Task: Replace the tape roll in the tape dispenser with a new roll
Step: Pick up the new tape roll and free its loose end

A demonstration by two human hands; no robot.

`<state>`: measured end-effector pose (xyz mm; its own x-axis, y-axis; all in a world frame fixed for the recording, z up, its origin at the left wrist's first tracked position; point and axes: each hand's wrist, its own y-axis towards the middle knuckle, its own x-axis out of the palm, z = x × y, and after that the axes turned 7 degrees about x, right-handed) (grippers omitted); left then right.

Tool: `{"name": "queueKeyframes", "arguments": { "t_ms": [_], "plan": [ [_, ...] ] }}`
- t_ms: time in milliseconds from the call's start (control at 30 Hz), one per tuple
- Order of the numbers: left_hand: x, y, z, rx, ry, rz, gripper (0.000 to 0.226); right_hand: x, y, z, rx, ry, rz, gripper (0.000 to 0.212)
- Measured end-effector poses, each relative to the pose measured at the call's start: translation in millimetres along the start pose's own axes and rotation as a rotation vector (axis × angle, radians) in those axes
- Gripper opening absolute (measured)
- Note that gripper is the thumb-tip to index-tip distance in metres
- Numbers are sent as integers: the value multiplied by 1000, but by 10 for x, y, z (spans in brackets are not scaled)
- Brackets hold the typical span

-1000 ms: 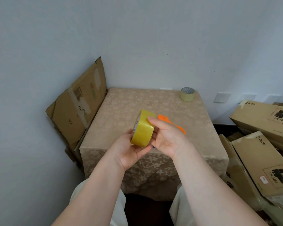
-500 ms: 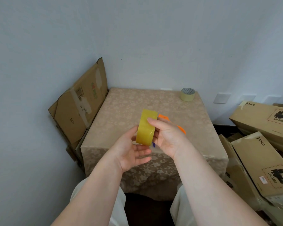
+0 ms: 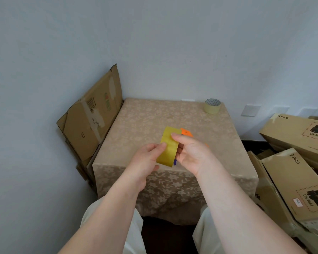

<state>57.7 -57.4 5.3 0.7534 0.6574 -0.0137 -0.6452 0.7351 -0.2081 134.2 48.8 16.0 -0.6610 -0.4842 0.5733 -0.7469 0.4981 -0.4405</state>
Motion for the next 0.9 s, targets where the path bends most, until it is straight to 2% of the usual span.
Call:
{"name": "queueKeyframes", "arguments": {
  "t_ms": [133,367,533,700,900],
  "plan": [
    [-7,0,8,24,-34,7,21,-25,4,18,0,-65,-26,7],
    [20,-13,14,36,-86,10,20,-72,-8,28,-50,-344,34,13],
    [15,-9,47,-60,-211,28,22,-83,-38,31,-104,-507,19,6],
    [10,-5,91,-167,-388,41,23,-112,-44,25,-134,-603,-4,18],
    [-17,44,113,-318,-621,157,30,-145,-97,3,-89,-681,-77,33]
  ]
}}
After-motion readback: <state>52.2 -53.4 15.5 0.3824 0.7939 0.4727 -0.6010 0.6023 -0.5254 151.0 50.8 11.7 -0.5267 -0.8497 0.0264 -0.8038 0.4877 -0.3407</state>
